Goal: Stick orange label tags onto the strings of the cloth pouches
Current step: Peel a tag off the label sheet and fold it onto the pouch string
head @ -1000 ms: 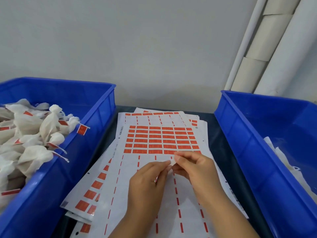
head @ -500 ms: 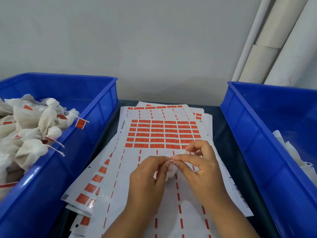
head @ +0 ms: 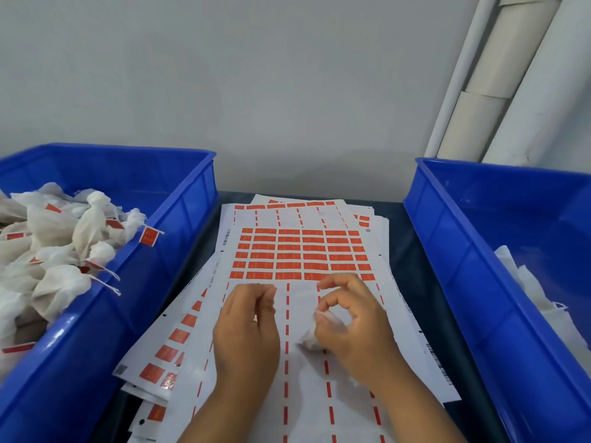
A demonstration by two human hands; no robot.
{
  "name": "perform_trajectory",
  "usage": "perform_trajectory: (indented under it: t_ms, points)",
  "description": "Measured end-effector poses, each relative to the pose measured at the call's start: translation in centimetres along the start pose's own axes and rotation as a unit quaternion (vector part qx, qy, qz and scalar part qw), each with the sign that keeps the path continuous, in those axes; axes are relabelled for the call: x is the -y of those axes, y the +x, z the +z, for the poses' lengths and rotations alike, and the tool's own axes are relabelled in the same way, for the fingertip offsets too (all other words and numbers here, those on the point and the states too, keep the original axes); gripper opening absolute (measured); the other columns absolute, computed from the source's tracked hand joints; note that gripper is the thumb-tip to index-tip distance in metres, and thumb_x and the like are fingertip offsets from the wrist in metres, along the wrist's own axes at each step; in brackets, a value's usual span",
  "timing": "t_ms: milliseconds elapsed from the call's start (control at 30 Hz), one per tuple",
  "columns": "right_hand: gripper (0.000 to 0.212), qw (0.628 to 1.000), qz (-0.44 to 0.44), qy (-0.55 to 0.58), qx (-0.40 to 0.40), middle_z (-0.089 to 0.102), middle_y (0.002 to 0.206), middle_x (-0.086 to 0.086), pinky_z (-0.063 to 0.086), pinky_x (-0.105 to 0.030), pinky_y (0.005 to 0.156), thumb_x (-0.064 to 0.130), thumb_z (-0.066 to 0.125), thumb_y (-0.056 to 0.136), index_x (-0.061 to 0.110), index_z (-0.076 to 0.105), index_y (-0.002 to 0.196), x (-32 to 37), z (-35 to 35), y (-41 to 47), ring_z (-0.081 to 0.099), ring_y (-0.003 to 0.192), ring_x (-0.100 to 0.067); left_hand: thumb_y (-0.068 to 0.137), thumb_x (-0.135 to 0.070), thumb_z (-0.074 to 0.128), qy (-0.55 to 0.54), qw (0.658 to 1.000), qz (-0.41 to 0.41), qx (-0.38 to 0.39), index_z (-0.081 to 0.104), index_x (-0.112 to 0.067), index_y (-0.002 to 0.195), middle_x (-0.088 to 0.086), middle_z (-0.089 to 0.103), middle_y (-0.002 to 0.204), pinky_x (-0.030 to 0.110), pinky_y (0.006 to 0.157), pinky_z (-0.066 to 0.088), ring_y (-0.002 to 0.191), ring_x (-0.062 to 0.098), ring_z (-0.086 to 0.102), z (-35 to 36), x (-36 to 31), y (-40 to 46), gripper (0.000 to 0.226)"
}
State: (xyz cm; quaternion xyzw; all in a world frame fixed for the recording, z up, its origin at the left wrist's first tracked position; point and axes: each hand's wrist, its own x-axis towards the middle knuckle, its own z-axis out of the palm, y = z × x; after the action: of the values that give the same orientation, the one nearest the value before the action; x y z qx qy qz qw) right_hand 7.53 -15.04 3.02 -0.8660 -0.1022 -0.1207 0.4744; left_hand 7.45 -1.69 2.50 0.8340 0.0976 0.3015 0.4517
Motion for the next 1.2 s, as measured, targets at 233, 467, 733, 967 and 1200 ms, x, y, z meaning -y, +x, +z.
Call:
perform_trajectory:
  t_ms: [233,467,733,967,1200]
  points:
    - [0.006,0.987,0.067,0.053,0.136,0.058,0.078,0.033,0.042,-0.001,0.055,0.038,0.052,0.09,0.037,0.053,0.084,0.3,0.9,-0.2,0.056,0.081,0.014,0.085,-0.02,0.059,-0.025,0.998,-0.035,-0.039,0.048,-0.036,0.076,-0.025,0.05,0.07,0.01,0.055,0.033,0.063,0.004,0.054,0.3,0.5,0.6,0.021]
    - [0.005,0.965,0.112,0.072,0.225,0.062,0.081,0.034,0.045,-0.006,0.054,0.046,0.065,0.083,0.043,0.063,0.079,1.1,-0.1,-0.1,0.062,0.073,0.008,0.084,-0.025,0.055,-0.061,0.994,-0.058,-0.063,0.052,-0.032,0.08,-0.021,0.055,0.071,0.014,0.055,0.037,0.065,0.006,0.056,0.2,0.6,0.8,0.009]
    - [0.018,0.95,0.186,0.185,0.166,0.066,0.08,0.02,0.043,-0.009,0.063,0.04,0.064,0.083,0.03,0.075,0.072,0.4,-1.8,0.3,0.06,0.084,-0.002,0.077,-0.027,0.07,-0.092,0.982,-0.164,-0.031,0.066,-0.03,0.079,-0.022,0.059,0.07,0.012,0.053,0.04,0.066,0.007,0.059,-0.1,1.0,1.4,0.005]
    - [0.028,0.836,0.221,0.5,0.046,0.072,0.09,-0.002,0.053,-0.026,0.073,0.032,0.076,0.057,0.022,0.078,0.083,-0.9,-2.3,1.1,0.063,0.091,-0.017,0.082,-0.027,0.067,0.01,0.987,-0.051,0.151,0.059,-0.037,0.084,-0.025,0.055,0.076,0.013,0.069,0.045,0.072,0.002,0.056,0.7,0.3,0.7,0.012]
    - [0.012,0.965,0.159,0.204,-0.047,0.067,0.084,0.029,0.048,-0.008,0.056,0.032,0.066,0.086,0.038,0.074,0.081,-0.8,-1.0,0.7,0.064,0.086,-0.001,0.091,-0.024,0.054,0.035,0.952,0.139,0.272,0.044,-0.047,0.084,-0.036,0.041,0.087,0.0,0.077,0.037,0.09,-0.007,0.048,0.4,-0.3,-0.4,0.026]
